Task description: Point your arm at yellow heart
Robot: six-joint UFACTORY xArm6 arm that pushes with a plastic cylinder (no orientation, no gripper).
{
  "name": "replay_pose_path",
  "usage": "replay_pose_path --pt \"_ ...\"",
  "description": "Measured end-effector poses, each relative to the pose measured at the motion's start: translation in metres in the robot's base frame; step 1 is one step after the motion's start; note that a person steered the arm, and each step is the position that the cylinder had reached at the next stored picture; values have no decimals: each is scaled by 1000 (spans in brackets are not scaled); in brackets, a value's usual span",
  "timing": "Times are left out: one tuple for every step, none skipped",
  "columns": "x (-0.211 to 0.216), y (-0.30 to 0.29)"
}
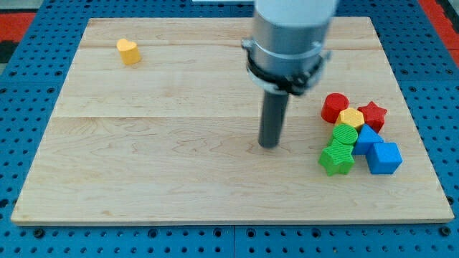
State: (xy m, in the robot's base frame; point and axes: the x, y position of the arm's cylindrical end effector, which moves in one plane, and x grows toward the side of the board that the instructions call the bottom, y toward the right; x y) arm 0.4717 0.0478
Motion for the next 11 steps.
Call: replay_pose_path --pt "-68 0" --pt "-109 -27" --pt "-135 -70" --pt "-165 -104" --pt "-204 -105" --pt "-230 -148" --pt "-259 -206" --pt "-280 -223" --pt "-279 -244" --pt "-269 -252" --pt "-247 -249"
